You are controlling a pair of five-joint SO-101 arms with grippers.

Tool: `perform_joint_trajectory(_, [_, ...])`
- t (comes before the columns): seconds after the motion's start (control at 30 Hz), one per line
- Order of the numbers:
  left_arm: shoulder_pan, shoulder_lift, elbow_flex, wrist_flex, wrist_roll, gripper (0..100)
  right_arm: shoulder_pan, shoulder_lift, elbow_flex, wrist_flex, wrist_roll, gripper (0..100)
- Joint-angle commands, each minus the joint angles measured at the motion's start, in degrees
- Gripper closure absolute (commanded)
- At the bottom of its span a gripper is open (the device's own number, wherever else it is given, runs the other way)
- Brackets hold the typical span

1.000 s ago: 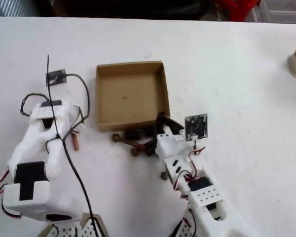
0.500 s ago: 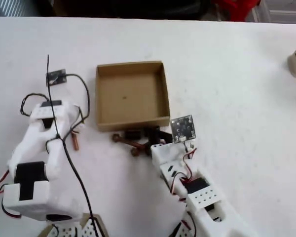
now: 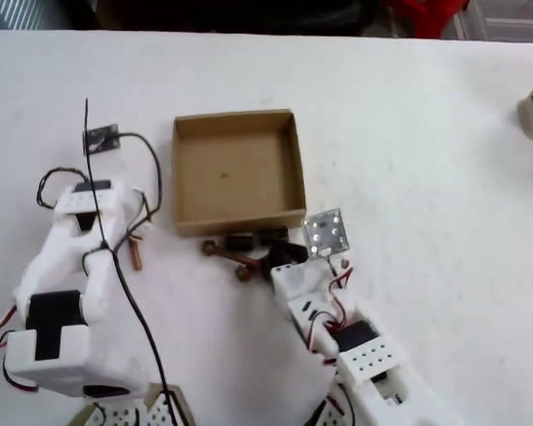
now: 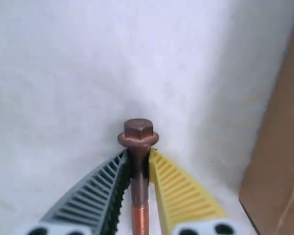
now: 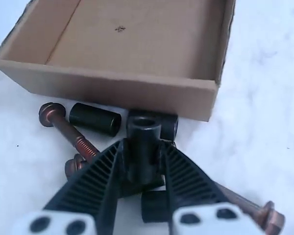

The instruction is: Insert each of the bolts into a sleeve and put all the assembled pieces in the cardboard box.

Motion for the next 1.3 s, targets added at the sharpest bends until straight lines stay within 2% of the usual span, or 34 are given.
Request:
perform_joint_trajectory(0.0, [-0.66, -0.31, -2.81, -0.79, -0.53, 98, 0.57, -3.91, -4.57, 11.03, 6.95, 98.5])
perform_joint_trajectory(0.17, [-0.66, -0.31, -2.81, -0.79, -0.53, 98, 0.48, -5.85, -20.04, 37.85, 5.01, 98.4])
perform_joint_trajectory(0.3, [-0.66, -0.31, -2.73, -0.79, -0.53, 98, 0.40, -5.85, -29.27, 49.36, 4.92, 98.4])
perform_joint_trajectory(0.6, [-0.75, -0.31, -2.64, -0.79, -0.53, 98, 0.40, -0.66, -45.89, 65.36, 4.92, 98.4])
perform_joint_trajectory(1.2, [-1.36, -0.31, -2.73, -0.70, -0.53, 98, 0.40, 49.27, -89.85, 92.62, 5.19, 98.2])
perform_joint_trajectory(1.27, [-1.36, -0.31, -2.73, -0.70, -0.53, 98, 0.40, 54.81, -93.19, 93.32, 5.19, 98.2])
